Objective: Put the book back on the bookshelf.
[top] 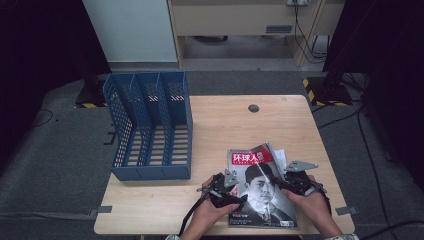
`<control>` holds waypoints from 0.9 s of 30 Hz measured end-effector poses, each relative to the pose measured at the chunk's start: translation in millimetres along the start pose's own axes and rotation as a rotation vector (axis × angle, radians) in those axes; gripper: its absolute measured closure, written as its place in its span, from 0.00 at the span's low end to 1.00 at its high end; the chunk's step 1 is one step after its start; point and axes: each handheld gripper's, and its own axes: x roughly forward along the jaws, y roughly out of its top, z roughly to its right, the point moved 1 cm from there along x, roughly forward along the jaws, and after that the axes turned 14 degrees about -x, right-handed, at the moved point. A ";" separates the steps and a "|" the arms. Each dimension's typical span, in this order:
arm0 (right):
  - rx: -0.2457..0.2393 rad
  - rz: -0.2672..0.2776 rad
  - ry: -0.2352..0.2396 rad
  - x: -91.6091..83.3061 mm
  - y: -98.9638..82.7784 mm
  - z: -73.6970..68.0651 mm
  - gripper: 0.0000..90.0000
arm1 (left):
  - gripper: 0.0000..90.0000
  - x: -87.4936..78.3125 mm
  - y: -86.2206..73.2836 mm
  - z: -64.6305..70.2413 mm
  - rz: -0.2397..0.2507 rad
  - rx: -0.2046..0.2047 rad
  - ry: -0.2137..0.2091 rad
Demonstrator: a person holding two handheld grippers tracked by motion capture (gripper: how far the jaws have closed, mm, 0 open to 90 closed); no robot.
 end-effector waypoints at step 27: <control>-0.030 0.266 0.023 -33.0 12.7 -3.6 0.98 | 0.06 -1.0 2.7 -11.0 0.006 -0.066 -0.074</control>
